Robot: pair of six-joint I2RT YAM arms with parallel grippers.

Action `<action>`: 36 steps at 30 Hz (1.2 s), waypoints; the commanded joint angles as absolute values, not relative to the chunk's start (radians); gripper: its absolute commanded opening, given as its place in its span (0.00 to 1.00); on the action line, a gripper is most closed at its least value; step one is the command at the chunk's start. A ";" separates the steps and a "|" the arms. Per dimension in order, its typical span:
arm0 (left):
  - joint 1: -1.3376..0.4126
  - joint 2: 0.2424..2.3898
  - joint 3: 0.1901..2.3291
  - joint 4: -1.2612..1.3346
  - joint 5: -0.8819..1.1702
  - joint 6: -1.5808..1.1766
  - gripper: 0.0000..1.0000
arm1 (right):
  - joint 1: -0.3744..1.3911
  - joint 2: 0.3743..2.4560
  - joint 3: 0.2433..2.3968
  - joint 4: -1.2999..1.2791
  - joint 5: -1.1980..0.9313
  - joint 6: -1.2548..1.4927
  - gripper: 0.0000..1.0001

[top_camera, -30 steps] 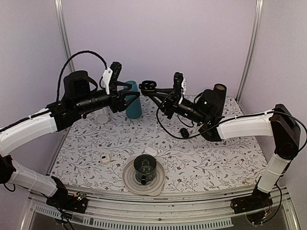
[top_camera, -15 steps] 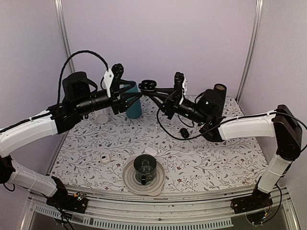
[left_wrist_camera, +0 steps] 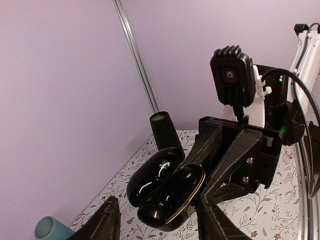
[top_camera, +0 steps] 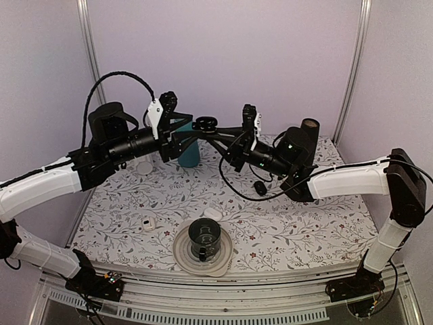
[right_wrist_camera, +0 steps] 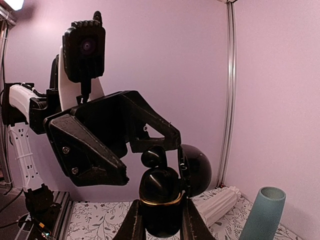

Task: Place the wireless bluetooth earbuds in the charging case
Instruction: Adjust the left earbud in the left side groove of the charging case.

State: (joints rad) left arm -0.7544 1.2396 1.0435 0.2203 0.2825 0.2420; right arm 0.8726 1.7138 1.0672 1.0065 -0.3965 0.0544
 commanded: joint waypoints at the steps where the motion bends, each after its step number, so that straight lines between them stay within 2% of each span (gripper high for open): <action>1: -0.772 1.223 1.025 0.236 0.253 0.289 0.53 | 0.881 1.678 1.083 0.999 -0.397 0.056 0.02; 19: -0.786 1.206 1.000 0.239 0.212 0.314 0.47 | 0.883 1.679 1.101 0.991 -0.408 0.081 0.02; 36: -0.804 1.207 1.000 0.234 0.177 0.329 0.33 | 0.887 1.690 1.116 0.983 -0.407 0.083 0.02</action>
State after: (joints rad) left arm -0.7853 1.2205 1.0142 0.2203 0.1932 0.3229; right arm 0.8780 1.7138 1.0866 0.9817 -0.4030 0.0715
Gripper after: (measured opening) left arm 0.342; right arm 0.177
